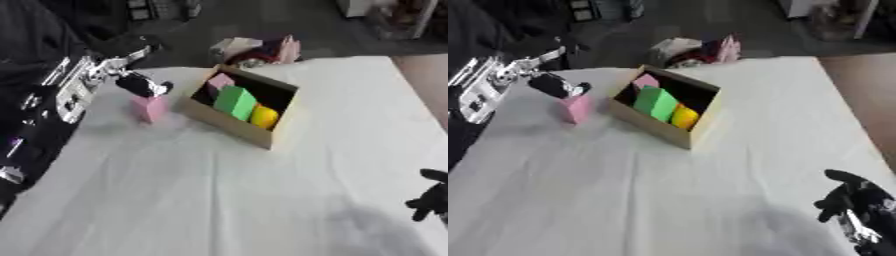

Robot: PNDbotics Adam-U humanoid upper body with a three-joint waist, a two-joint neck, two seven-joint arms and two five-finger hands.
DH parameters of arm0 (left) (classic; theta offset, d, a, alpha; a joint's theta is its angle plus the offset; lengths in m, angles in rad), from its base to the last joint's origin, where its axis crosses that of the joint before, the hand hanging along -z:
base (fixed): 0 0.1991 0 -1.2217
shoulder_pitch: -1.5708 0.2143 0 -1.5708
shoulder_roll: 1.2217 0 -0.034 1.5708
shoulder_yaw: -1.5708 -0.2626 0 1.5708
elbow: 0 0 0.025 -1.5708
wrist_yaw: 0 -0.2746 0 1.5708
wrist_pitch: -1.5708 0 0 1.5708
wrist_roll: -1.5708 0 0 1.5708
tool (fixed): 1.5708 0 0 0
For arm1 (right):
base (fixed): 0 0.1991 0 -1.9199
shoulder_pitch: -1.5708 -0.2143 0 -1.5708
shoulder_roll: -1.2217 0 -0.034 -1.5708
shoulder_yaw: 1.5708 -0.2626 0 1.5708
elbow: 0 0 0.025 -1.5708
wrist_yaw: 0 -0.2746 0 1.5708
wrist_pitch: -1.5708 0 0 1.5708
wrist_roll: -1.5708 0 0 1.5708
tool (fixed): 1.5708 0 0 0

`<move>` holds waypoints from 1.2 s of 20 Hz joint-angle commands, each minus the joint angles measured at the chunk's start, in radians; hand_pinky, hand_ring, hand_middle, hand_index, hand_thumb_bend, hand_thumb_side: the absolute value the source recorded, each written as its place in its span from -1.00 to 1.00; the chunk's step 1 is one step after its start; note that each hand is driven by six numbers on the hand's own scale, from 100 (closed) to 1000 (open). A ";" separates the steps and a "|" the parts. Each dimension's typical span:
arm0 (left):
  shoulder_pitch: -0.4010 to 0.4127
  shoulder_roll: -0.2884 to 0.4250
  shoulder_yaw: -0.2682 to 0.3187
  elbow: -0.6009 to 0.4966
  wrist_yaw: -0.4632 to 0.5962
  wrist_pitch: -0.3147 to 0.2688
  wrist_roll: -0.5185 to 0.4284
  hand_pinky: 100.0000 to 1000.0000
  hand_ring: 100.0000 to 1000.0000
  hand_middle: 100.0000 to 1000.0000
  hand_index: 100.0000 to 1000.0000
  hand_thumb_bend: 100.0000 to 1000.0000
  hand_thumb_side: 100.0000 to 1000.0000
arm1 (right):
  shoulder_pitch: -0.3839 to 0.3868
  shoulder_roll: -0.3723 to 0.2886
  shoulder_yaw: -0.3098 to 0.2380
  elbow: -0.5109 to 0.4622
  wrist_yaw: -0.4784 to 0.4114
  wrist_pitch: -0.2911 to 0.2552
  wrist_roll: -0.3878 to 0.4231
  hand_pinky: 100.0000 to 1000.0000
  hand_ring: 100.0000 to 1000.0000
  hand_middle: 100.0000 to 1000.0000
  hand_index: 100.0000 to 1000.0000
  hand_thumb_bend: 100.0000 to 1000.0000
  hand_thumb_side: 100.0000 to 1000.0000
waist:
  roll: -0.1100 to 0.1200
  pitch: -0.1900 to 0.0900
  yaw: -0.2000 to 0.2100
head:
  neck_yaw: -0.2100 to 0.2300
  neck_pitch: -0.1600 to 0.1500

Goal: Pick up objects on the table and place them in the box.

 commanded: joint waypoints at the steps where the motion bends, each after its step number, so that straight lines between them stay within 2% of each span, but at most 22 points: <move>1: -0.022 0.014 0.029 0.088 -0.036 0.026 0.022 0.63 0.64 0.75 0.89 -0.55 -0.05 | -0.006 -0.017 -0.004 -0.006 0.004 -0.004 -0.001 0.31 -0.19 -0.13 0.64 -1.00 -0.27 | -0.006 -0.012 0.000 | 0.001 -0.014; 3: -0.025 0.000 0.035 0.136 -0.048 0.030 0.034 0.62 0.63 0.73 0.89 -0.61 0.03 | -0.006 -0.016 -0.004 -0.006 0.004 -0.004 0.000 0.31 -0.19 -0.13 0.64 -1.00 -0.27 | -0.007 -0.011 -0.001 | 0.002 -0.014; 8: -0.024 -0.022 0.037 0.200 -0.056 0.032 0.051 0.61 0.60 0.71 0.88 -0.59 0.09 | -0.008 -0.014 -0.004 -0.006 0.003 -0.004 0.000 0.31 -0.19 -0.13 0.64 -1.00 -0.27 | -0.009 -0.009 -0.004 | 0.002 -0.013; 10: -0.023 -0.029 0.036 0.213 -0.064 0.032 0.048 0.61 0.60 0.71 0.87 -0.60 0.19 | -0.008 -0.014 -0.004 -0.006 0.003 -0.004 0.001 0.31 -0.19 -0.13 0.64 -1.00 -0.27 | -0.009 -0.008 -0.004 | 0.002 -0.014; 12: -0.021 -0.035 0.035 0.222 -0.070 0.030 0.043 0.61 0.60 0.71 0.87 -0.54 0.38 | -0.008 -0.014 -0.004 -0.006 0.003 -0.004 0.001 0.31 -0.19 -0.14 0.64 -1.00 -0.27 | -0.010 -0.008 -0.004 | 0.002 -0.014; 19: -0.015 -0.052 0.035 0.240 -0.091 0.039 0.052 0.58 0.56 0.68 0.87 -0.52 0.45 | -0.008 -0.014 -0.004 -0.005 0.004 -0.004 0.001 0.31 -0.20 -0.13 0.64 -1.00 -0.26 | -0.011 -0.006 -0.003 | 0.003 -0.012; 21: -0.012 -0.059 0.035 0.243 -0.090 0.043 0.066 0.54 0.50 0.62 0.84 -0.56 0.29 | -0.008 -0.014 -0.003 -0.004 0.004 -0.004 0.002 0.31 -0.20 -0.13 0.64 -1.00 -0.26 | -0.012 -0.005 -0.002 | 0.003 -0.012; 22: -0.010 -0.063 0.036 0.245 -0.087 0.046 0.075 0.52 0.45 0.58 0.82 -0.59 0.12 | -0.008 -0.014 -0.003 -0.004 0.004 -0.004 0.002 0.31 -0.20 -0.13 0.64 -1.00 -0.26 | -0.012 -0.005 -0.002 | 0.003 -0.012; 24: -0.005 -0.071 0.034 0.247 -0.077 0.051 0.096 0.45 0.30 0.44 0.76 -0.62 -0.37 | -0.008 -0.013 -0.003 -0.003 0.005 -0.004 0.002 0.31 -0.20 -0.13 0.64 -1.00 -0.26 | -0.012 -0.005 -0.002 | 0.002 -0.012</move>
